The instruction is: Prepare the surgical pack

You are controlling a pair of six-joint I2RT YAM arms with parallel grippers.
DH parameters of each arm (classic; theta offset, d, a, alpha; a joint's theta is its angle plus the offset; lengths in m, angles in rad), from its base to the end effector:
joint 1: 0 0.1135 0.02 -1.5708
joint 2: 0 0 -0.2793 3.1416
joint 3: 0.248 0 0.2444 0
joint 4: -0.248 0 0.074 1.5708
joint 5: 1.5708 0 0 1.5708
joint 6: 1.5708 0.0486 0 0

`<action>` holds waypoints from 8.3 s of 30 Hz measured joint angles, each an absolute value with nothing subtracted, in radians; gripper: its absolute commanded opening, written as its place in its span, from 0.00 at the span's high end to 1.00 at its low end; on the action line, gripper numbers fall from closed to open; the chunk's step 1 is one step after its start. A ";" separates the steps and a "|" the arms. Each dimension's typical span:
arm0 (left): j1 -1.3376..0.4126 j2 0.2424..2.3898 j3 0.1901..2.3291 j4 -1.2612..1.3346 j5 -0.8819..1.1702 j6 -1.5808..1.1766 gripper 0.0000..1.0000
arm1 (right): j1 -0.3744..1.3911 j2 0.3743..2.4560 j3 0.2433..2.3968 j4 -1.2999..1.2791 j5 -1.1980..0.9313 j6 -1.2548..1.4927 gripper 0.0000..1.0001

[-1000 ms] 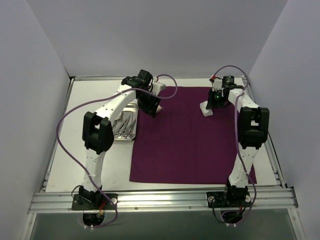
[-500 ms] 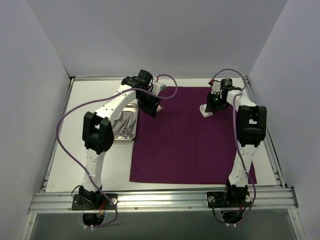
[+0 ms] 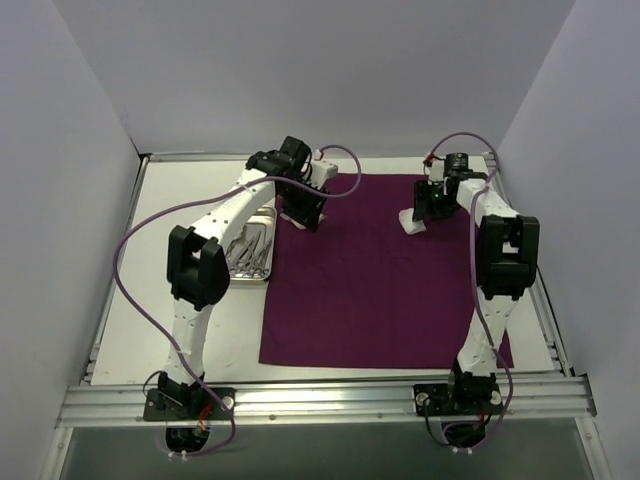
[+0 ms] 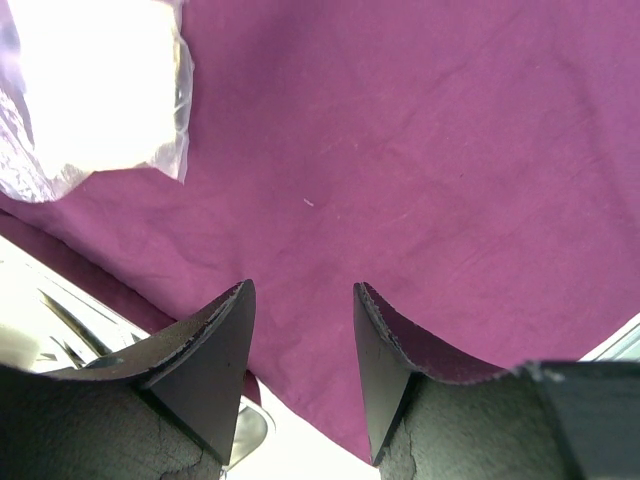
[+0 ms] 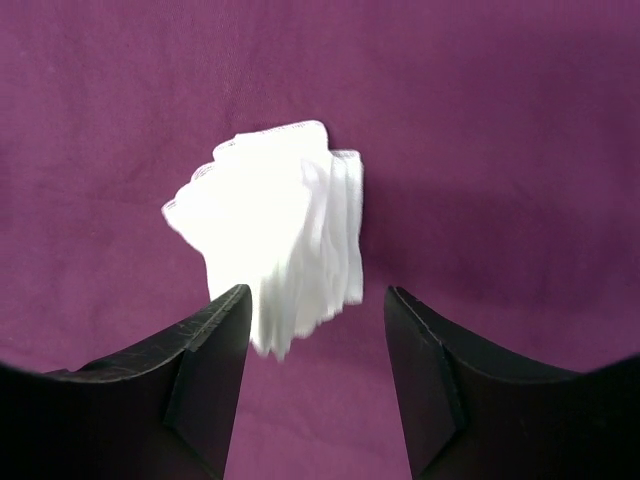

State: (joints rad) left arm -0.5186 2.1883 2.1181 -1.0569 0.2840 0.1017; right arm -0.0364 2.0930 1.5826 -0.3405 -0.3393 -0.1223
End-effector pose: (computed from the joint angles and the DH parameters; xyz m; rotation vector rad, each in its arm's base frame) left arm 0.4050 -0.2468 0.2755 0.9144 2.5654 -0.5078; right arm 0.4746 -0.0011 0.2021 -0.2554 2.3709 0.3353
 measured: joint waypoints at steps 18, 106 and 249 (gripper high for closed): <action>-0.522 2.188 2.123 -1.051 0.284 0.101 0.46 | -0.020 2.096 1.552 -0.318 -0.301 0.044 0.53; -0.522 2.158 2.036 -1.039 0.284 0.093 0.46 | 0.023 2.068 1.457 -0.202 -0.034 0.341 0.53; -0.462 2.148 2.136 -1.028 0.423 0.011 0.46 | 0.204 1.810 1.150 -0.082 -0.070 0.409 0.57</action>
State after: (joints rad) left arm -0.4618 2.1479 2.1357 -1.0275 0.4229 0.0109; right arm 0.2035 1.8103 1.1496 -0.0822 -0.0696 0.4091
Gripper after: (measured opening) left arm 0.541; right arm 0.431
